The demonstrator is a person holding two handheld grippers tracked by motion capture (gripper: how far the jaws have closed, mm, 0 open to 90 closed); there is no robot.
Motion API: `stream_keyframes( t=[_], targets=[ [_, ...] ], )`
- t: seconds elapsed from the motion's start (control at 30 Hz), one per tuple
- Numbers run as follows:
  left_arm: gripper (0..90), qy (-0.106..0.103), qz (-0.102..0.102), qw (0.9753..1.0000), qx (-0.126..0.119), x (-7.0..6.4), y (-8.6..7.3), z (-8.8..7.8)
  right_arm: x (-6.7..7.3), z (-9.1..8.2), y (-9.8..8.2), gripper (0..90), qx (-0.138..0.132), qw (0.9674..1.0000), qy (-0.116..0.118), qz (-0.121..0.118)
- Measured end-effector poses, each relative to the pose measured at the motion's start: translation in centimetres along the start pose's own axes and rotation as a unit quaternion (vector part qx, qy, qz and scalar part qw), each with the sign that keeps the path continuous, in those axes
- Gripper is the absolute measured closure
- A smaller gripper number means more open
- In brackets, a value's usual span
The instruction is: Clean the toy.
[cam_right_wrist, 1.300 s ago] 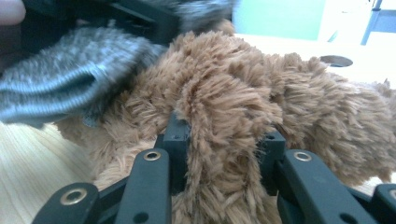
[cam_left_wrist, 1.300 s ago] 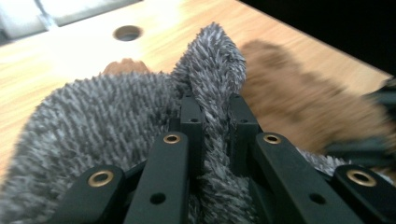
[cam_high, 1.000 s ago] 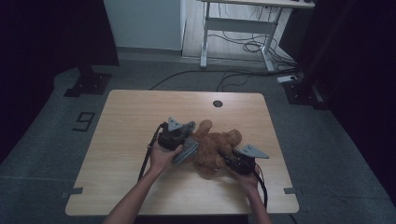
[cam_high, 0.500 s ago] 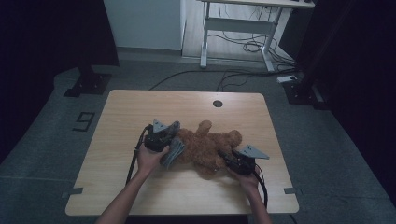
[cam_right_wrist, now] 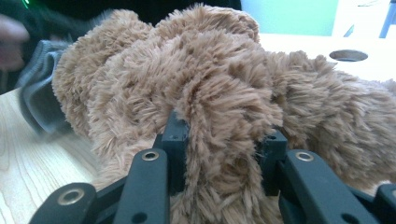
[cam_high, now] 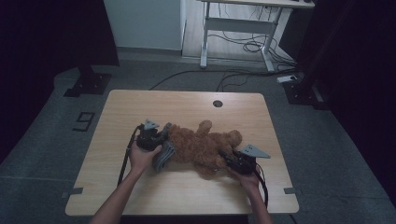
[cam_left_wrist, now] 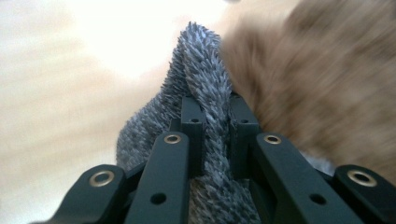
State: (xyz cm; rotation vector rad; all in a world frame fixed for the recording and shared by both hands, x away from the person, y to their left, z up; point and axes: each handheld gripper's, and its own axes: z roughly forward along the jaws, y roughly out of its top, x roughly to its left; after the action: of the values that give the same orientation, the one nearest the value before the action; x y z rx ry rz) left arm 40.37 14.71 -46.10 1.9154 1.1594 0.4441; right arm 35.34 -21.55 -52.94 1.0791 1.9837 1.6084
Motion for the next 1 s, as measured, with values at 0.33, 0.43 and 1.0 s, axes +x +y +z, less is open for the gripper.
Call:
stream_keyframes(
  t=[0.33, 0.43, 1.0],
  targets=[
    [79.6, -0.083, 0.081, 0.9928, -0.031, -10.2, 5.9, 1.9, 0.0, 0.0, 0.0, 63.9, -0.001, 1.0000, 0.000, -0.001],
    [79.6, -0.093, 0.112, 0.9892, -0.019, -13.4, 6.5, 3.6, 0.0, 0.0, 0.0, 63.8, -0.001, 1.0000, 0.001, 0.000],
    [79.5, -0.031, 0.087, 0.9950, 0.038, -8.7, 4.4, 5.3, 0.1, 0.1, 0.0, 63.6, 0.002, 1.0000, -0.005, -0.005]
  ],
)
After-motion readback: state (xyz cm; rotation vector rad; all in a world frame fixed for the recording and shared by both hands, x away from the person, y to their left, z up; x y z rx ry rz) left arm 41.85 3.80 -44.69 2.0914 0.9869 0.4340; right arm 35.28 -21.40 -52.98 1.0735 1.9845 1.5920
